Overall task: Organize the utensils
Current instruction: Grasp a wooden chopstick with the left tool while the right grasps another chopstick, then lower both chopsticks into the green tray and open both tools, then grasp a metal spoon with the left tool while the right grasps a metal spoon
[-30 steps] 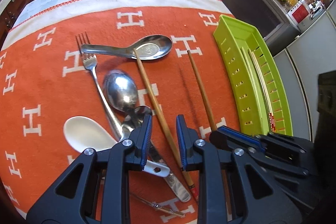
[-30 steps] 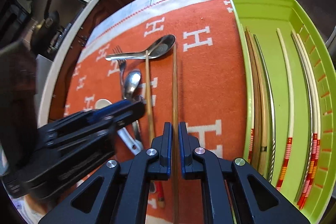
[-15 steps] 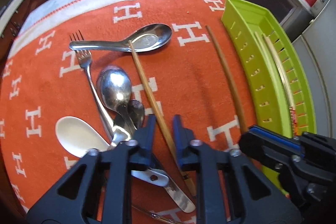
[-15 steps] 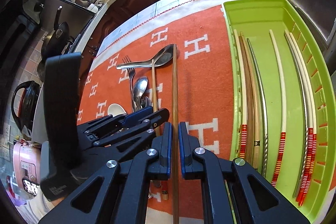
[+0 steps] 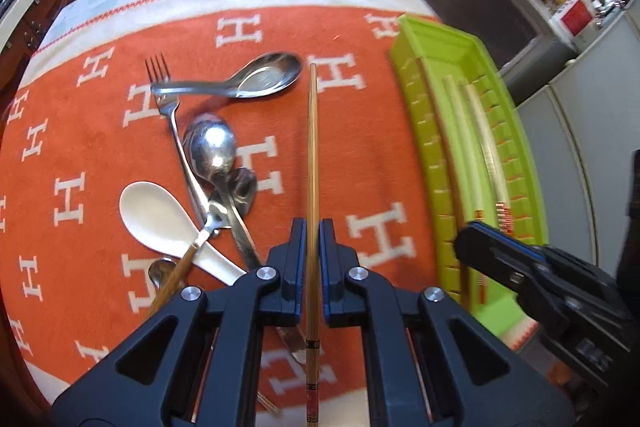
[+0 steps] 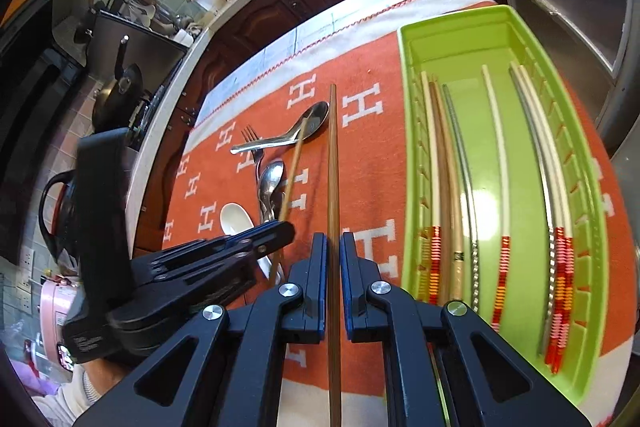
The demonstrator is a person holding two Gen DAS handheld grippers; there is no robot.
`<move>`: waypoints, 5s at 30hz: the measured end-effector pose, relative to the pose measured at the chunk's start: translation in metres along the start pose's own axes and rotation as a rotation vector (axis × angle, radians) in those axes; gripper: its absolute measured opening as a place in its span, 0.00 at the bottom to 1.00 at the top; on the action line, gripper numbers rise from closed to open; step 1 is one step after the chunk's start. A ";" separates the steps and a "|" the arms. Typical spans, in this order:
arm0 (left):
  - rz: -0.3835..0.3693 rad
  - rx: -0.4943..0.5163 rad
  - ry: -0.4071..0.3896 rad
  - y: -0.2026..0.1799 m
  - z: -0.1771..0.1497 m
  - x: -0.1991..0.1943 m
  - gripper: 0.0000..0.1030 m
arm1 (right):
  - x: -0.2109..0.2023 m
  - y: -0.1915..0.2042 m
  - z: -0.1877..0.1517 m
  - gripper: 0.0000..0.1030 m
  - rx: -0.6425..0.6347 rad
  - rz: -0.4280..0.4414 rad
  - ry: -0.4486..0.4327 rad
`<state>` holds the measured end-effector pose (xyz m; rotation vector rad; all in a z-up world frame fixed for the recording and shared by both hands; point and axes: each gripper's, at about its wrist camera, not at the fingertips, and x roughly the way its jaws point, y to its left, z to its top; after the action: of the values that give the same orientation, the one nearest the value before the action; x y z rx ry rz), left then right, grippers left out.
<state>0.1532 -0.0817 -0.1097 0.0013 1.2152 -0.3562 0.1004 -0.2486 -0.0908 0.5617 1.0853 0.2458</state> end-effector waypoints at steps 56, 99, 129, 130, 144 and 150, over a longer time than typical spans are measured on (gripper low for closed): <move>0.055 0.121 -0.063 -0.055 0.023 -0.044 0.36 | -0.056 -0.056 0.043 0.26 0.020 -0.259 -0.099; 0.062 -0.087 0.010 0.117 -0.050 -0.023 0.39 | 0.115 0.107 0.031 0.26 -0.238 -0.038 0.163; -0.020 -0.148 0.023 0.142 -0.044 -0.008 0.39 | 0.207 0.148 0.051 0.11 -0.368 -0.038 0.174; -0.020 -0.147 0.023 0.142 -0.044 -0.008 0.39 | 0.206 0.149 0.050 0.11 -0.376 -0.039 0.173; -0.034 -0.091 -0.019 0.120 -0.042 -0.025 0.39 | 0.158 0.136 0.042 0.02 -0.370 0.036 0.096; -0.037 -0.048 -0.038 0.105 -0.035 -0.028 0.39 | 0.117 0.116 0.038 0.02 -0.329 0.063 0.039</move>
<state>0.1407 0.0319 -0.1162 -0.0695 1.1877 -0.3576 0.1971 -0.1107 -0.1046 0.2967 1.0390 0.4821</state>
